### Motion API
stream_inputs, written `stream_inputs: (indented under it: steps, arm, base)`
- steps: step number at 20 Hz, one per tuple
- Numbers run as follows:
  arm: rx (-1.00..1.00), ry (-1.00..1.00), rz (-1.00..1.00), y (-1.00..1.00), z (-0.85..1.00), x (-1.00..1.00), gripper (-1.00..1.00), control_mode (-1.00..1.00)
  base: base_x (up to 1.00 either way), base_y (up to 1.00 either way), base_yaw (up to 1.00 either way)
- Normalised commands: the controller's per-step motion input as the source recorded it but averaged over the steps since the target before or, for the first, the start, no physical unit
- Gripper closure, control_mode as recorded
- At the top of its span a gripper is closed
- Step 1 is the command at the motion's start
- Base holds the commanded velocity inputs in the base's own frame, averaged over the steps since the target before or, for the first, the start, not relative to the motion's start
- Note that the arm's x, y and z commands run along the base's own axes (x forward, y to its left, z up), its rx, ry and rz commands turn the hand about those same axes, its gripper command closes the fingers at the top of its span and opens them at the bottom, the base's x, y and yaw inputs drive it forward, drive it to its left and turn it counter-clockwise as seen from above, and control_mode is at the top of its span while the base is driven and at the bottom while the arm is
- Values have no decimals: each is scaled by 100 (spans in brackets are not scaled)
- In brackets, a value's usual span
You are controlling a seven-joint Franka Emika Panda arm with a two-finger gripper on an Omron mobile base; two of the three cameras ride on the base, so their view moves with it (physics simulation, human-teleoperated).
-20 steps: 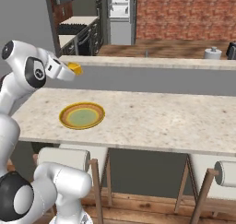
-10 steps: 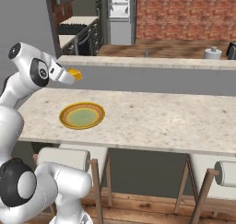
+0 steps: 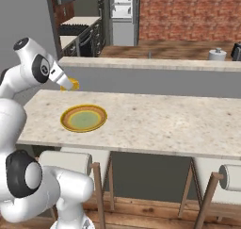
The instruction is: Take the cheese, chicken drumstick, and bell pepper from the fridge and place them on the plate on the dining counter to create an appetizer plate.
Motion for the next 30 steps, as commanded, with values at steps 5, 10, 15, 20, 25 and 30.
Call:
stream_inputs:
  steps: [5,10,15,20,25,30]
  arm:
    - [11,21,0,0,-23,0,100,-100]
    - [3,6,0,0,-36,0,100,-100]
    - [0,0,0,0,-49,5,100,-100]
    - [0,0,0,0,-54,9,100,-100]
    - [0,0,0,0,-47,16,100,-100]
    - [0,0,0,0,-38,38,100,-100]
  base:
    - [0,0,0]
    - [0,0,0]
    - [0,0,0]
    - [0,0,0]
    - [0,0,0]
    - [0,0,0]
